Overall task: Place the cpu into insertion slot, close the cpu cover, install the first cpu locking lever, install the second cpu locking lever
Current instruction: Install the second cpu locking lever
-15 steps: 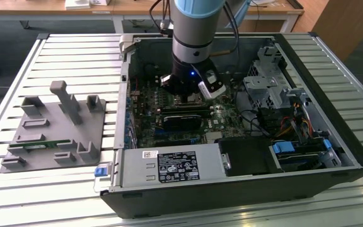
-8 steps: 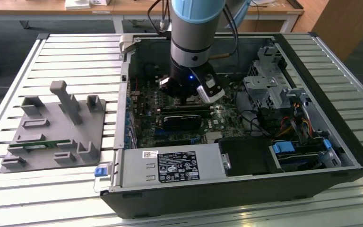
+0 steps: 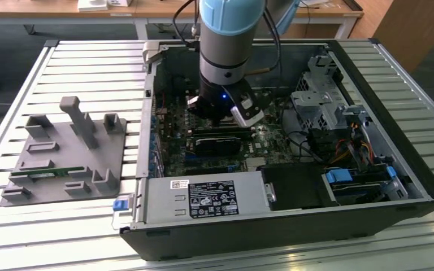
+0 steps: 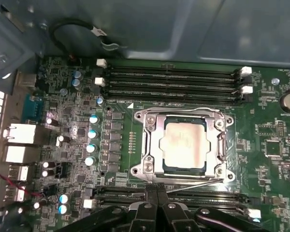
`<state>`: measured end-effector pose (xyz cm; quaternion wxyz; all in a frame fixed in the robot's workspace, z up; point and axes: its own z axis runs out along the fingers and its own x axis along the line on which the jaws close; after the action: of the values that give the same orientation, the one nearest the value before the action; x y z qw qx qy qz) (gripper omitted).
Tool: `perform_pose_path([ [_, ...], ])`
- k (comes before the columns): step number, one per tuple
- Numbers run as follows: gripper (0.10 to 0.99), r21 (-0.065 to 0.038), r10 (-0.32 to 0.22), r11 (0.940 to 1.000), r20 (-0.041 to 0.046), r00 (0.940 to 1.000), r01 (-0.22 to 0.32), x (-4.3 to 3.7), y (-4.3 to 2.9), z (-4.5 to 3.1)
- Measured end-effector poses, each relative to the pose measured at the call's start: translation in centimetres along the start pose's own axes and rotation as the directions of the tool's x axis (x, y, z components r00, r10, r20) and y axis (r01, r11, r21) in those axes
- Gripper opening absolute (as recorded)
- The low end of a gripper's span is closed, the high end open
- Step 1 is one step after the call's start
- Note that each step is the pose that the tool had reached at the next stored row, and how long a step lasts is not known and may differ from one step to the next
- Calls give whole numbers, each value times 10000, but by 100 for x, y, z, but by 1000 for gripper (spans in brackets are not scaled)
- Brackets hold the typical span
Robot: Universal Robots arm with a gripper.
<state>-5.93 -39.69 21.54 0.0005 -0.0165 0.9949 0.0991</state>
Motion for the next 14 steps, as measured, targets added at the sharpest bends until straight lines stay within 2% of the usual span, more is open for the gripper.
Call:
perform_pose_path([
  [3, 106, -20, 2, 10000, -3, 10000, -2, 2, -8, 38],
  [5, 106, -88, 2, 10000, -3, 10000, -2, 5, -18, 47],
  [8, 106, -397, 1, 9992, 9, 10000, -1, 12, -48, 42],
  [10, 106, -565, 2, 9984, 15, 10000, -1, 25, -73, 37],
  [14, 106, -749, 1, 9972, 20, 10000, 1, 63, -121, 28],
])
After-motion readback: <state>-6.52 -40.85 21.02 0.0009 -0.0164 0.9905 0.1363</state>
